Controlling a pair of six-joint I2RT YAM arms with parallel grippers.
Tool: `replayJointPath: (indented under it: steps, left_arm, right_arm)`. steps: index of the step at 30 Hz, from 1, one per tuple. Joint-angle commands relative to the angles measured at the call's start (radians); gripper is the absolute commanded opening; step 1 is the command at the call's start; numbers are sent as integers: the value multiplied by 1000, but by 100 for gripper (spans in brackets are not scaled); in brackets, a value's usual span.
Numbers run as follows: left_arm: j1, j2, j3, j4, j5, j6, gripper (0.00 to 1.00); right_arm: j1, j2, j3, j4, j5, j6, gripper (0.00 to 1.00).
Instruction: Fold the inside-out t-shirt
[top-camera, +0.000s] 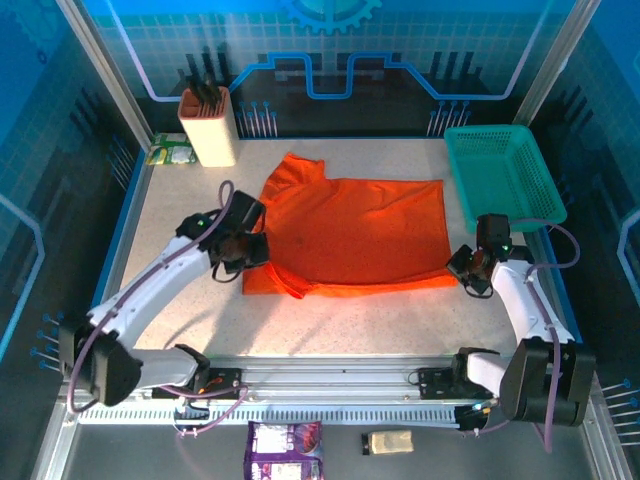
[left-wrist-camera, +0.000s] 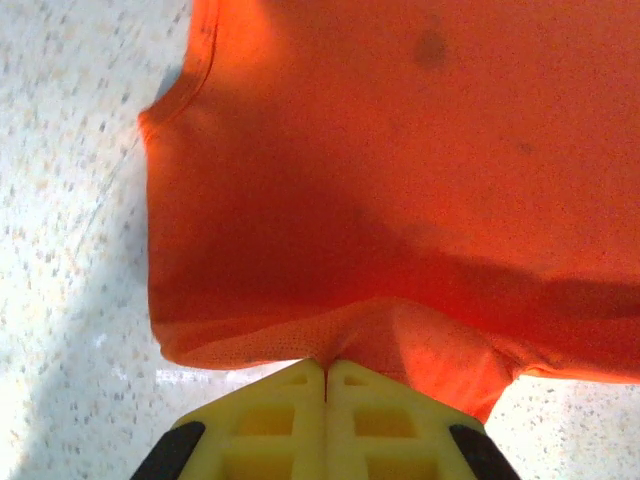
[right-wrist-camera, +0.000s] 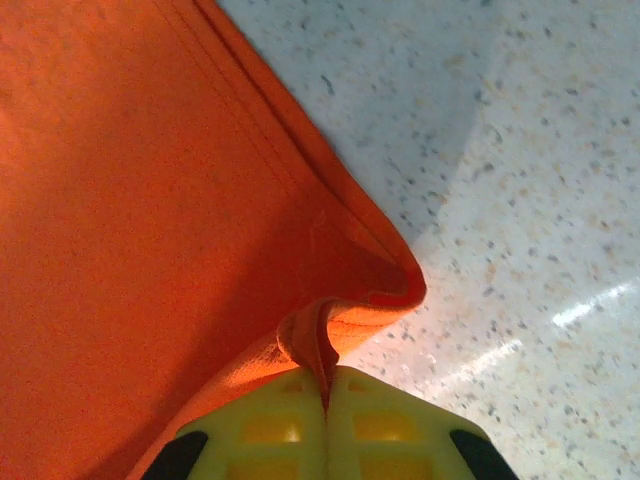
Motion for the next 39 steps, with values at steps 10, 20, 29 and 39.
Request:
replayJointPath:
  steps: [10,20,29,39]
  left_arm:
    - [53,365,311,39,-30,263,0]
    - [118,603,470,6,-76,293,0]
    - [151,653,489,32,-83,266,0]
    - [169,664,515,53,-47,249,0]
  right_arm:
    - [20,187,114,112,13,-63,0]
    - [22,345,195,161,38,-72,0]
    - [22,407,228,172,75,-58,1]
    - [25,377,240,160,101,-46,8]
